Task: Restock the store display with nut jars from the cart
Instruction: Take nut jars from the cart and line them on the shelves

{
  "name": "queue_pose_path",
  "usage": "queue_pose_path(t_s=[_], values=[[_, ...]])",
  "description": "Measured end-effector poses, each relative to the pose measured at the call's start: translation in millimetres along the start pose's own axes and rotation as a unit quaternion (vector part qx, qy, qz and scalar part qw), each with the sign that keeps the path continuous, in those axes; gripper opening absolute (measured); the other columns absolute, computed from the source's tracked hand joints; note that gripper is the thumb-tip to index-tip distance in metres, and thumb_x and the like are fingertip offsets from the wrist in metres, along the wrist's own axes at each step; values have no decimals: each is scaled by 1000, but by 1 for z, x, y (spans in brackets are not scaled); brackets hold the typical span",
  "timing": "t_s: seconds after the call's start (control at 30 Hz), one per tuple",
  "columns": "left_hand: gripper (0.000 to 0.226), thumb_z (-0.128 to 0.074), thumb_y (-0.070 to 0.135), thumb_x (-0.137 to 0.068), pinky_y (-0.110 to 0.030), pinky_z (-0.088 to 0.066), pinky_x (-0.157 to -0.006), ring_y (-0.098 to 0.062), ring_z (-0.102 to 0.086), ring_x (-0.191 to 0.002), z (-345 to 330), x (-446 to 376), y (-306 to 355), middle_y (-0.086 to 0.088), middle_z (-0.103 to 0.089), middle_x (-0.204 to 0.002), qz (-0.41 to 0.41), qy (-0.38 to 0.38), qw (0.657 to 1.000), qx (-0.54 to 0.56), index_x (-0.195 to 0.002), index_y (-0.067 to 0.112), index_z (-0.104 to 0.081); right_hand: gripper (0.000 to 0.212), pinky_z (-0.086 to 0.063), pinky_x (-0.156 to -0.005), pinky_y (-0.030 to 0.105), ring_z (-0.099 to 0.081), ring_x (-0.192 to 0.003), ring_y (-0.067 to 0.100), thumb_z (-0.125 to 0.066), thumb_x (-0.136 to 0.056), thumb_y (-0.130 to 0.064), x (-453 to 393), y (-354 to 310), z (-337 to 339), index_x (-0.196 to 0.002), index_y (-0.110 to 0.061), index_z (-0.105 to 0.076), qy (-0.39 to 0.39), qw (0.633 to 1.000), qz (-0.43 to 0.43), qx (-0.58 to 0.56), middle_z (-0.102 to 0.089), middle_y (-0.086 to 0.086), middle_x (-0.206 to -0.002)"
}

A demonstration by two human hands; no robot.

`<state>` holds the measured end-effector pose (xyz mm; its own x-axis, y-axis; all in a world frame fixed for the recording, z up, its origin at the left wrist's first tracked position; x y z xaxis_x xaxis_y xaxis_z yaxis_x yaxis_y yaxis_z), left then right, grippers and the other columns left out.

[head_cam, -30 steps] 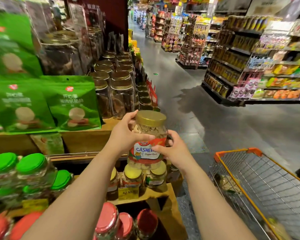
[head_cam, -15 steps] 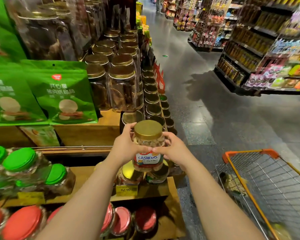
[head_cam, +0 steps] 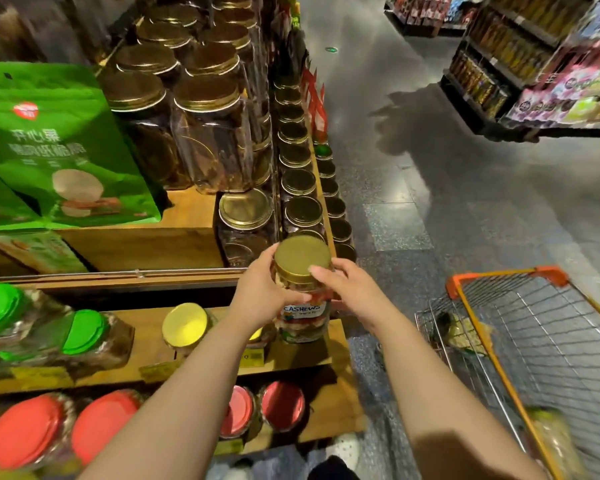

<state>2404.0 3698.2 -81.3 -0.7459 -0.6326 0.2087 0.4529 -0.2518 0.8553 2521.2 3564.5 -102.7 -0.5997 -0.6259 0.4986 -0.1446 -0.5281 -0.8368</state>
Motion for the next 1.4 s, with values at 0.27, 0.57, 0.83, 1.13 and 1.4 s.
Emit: queue_pose_path(t_s=[0.27,0.57,0.83,1.13,1.4], values=[[104,-99,24,-60,-23,-39,-93,-5,-49,-114,-26,-6,-12,16,-53,-122,10,3,1000,8,-147,27,-43,107,-55,-99,45,-60,-120,18,-50,-60,-96,-9,20,12,-143,-27,-51,39,999,-17,18,-60,-5,-135],[99,-98,23,-61,-14,-42,-92,-4,-47,-117,-38,0,-16,14,-53,-128,-6,10,1000,2,-143,31,-43,100,-51,-106,48,-61,-121,16,-58,-61,-88,-10,39,17,-140,-28,-52,60,998,-10,-12,-64,-5,-134],[102,-98,23,-60,-22,-35,-97,-3,-41,-122,-42,7,-16,16,-44,-129,-27,18,999,-15,-144,26,-41,91,-51,-106,47,-62,-119,13,-66,-65,-78,-9,50,13,-139,-27,-50,50,998,2,-44,-65,-6,-132],[101,-96,16,-63,-35,-44,-105,-15,-49,-128,-49,15,-16,9,-52,-134,-26,2,999,-41,-146,25,-39,99,-48,-110,46,-59,-126,15,-69,-63,-77,4,51,13,-145,-26,-48,47,997,12,-53,-60,-2,-141],[123,-97,24,-62,-41,-39,-112,-25,-43,-139,-48,17,-13,-2,-46,-151,4,-15,997,-81,-159,21,-22,74,-45,-113,46,-52,-134,19,-66,-91,-55,17,41,17,-151,-17,-44,67,998,7,-12,-53,2,-148]])
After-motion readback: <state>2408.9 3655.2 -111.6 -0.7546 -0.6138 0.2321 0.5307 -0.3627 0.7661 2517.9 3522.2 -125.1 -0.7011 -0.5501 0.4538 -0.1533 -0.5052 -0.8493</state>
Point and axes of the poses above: each hand's wrist, its own x-axis away from the middle knuckle, its own z-axis out of the back of the hand, y = z × x, the point moved 9 cm from there along -x, towards the middle knuckle
